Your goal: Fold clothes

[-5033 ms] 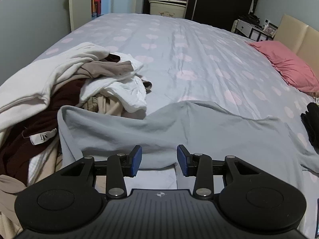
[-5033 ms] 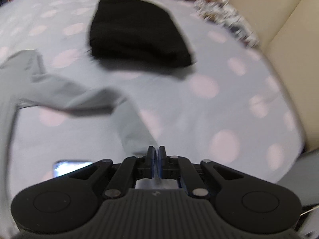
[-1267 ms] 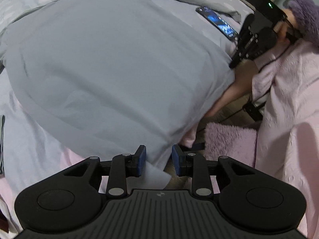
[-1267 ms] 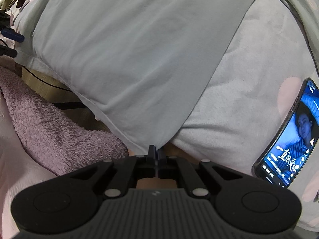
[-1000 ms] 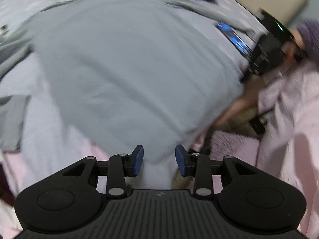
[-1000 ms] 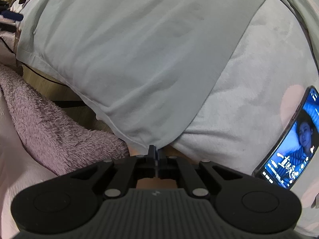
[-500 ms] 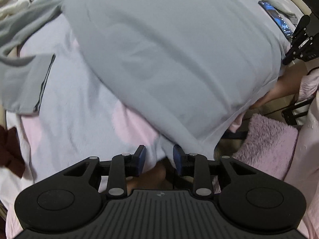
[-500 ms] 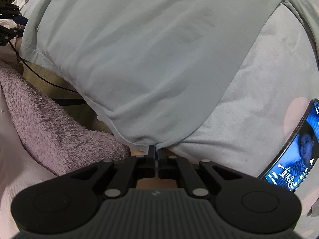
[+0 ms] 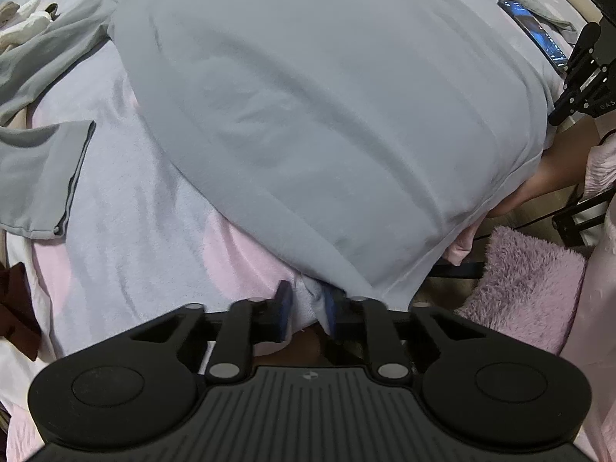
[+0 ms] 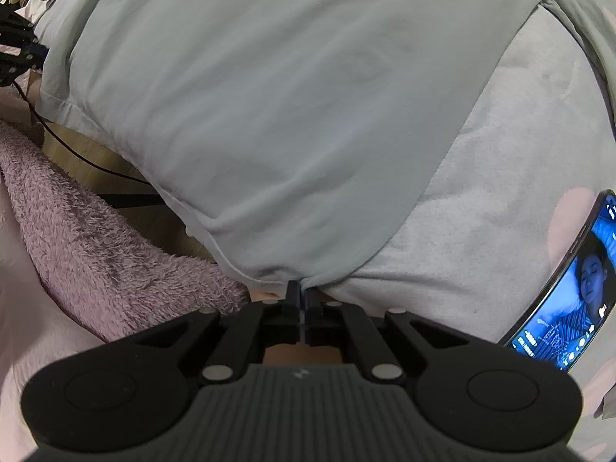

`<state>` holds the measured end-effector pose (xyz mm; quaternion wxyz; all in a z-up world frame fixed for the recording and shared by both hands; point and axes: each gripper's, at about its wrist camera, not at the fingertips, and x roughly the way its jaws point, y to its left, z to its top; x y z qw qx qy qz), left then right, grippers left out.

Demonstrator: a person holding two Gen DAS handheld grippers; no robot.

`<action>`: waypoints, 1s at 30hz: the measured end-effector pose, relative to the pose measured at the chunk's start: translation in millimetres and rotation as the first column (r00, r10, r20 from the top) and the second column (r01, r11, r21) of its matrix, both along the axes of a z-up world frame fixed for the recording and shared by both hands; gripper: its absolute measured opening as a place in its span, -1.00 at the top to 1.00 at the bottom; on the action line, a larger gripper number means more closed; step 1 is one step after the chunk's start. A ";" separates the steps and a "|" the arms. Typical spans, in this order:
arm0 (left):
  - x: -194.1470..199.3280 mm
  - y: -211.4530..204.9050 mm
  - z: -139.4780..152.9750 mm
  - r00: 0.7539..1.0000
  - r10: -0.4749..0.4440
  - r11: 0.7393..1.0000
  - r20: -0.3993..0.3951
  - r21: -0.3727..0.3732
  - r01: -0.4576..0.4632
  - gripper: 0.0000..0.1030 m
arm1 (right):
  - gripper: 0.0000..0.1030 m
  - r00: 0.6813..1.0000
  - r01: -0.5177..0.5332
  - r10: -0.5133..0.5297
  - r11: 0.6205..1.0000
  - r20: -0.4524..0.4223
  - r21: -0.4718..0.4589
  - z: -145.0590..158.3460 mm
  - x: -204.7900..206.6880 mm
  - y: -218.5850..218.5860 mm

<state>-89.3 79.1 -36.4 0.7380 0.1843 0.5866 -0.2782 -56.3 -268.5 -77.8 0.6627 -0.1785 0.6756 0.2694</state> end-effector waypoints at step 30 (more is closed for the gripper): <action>21.0 48.8 -3.0 0.960 0.224 0.971 -0.169 0.124 -0.205 1.00 | 0.94 0.995 0.037 -0.037 0.999 -0.094 -0.002 16.0 4.5 -24.6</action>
